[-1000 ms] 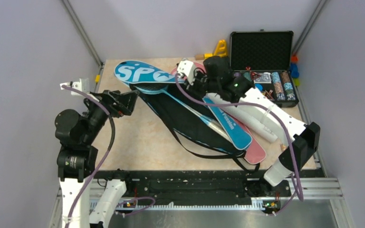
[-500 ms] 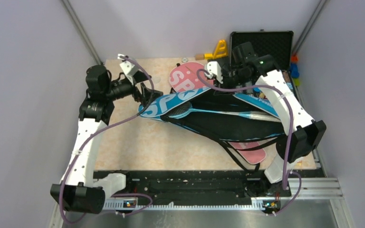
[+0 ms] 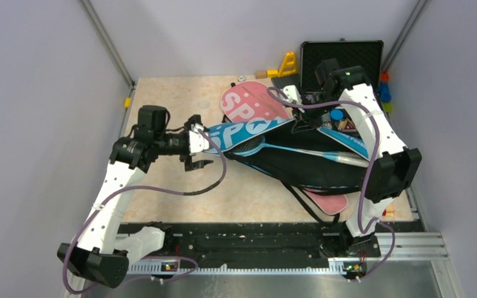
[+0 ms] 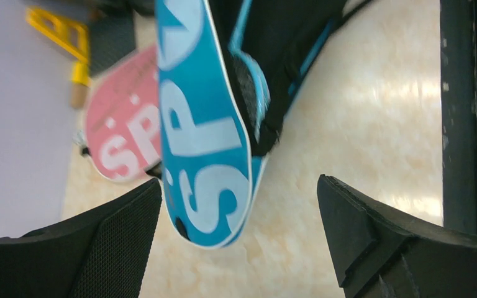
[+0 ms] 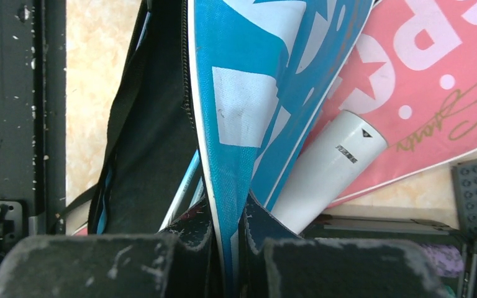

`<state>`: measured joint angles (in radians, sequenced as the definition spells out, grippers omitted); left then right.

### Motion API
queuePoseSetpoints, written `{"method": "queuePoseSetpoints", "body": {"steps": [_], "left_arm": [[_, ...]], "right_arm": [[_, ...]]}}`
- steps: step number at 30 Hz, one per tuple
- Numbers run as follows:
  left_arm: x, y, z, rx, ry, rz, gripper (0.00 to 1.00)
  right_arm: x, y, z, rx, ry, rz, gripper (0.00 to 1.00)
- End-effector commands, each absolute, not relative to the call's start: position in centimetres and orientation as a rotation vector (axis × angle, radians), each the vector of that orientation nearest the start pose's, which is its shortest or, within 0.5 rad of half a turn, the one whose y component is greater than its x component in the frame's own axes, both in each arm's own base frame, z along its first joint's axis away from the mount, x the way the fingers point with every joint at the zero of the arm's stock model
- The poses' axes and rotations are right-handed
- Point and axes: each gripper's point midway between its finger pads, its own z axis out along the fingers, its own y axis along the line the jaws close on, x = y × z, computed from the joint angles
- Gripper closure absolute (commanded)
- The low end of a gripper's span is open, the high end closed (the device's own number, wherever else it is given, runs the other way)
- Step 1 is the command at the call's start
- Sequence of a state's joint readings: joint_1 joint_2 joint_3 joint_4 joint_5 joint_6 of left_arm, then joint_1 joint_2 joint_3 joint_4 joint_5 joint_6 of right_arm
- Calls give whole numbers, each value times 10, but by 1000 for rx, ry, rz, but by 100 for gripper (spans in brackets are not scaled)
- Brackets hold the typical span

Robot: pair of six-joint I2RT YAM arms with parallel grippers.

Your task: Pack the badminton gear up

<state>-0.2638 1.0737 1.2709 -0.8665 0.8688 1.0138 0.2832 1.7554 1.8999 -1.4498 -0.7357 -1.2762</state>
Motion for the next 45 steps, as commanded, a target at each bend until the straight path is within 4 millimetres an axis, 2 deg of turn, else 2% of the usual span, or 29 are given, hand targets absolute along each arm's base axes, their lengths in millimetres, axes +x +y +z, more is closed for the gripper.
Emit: {"method": "queuePoseSetpoints", "body": {"steps": [1, 7, 14, 16, 20, 26, 28, 31, 32, 36, 37, 38, 39, 41, 43, 45], "left_arm": [[241, -154, 241, 1701, 1379, -332, 3], [259, -144, 198, 1717, 1458, -260, 9], [248, -160, 176, 1729, 1453, -436, 15], [259, -161, 171, 1686, 1463, -410, 15], [293, -160, 165, 1526, 1459, -262, 14], [321, -157, 165, 1426, 1398, -128, 17], [326, -160, 169, 1398, 1395, -140, 22], [329, -166, 170, 1386, 1389, -173, 35], [334, -168, 175, 1369, 1365, -164, 42], [339, -169, 174, 1351, 1371, -142, 69], [339, -169, 175, 1347, 1381, -141, 81], [338, -169, 178, 1337, 1392, -147, 97], [337, -169, 182, 1314, 1412, -164, 100], [332, -170, 192, 1250, 1460, -220, 100], [320, -174, 197, 1179, 1542, -327, 100], [301, -181, 198, 1180, 1592, -427, 100]], "right_arm": [[301, 196, 260, -1800, 1566, 812, 100], [295, 196, 256, -1800, 1569, 839, 100], [296, 197, 261, -1784, 1580, 837, 100], [298, 198, 264, -1757, 1605, 850, 100], [298, 198, 263, -1743, 1628, 860, 100], [292, 198, 258, -1742, 1644, 886, 100], [292, 199, 259, -1739, 1641, 889, 100], [294, 201, 260, -1729, 1637, 902, 100], [295, 201, 261, -1725, 1633, 903, 100], [302, 204, 261, -1673, 1684, 920, 100], [311, 205, 260, -1622, 1737, 899, 96], [324, 204, 258, -1556, 1800, 854, 84], [338, 202, 255, -1478, 1862, 796, 76], [375, 192, 250, -1277, 1958, 609, 58], [411, 177, 253, -1008, 2003, 417, 43], [428, 168, 268, -830, 1960, 338, 34]]}}
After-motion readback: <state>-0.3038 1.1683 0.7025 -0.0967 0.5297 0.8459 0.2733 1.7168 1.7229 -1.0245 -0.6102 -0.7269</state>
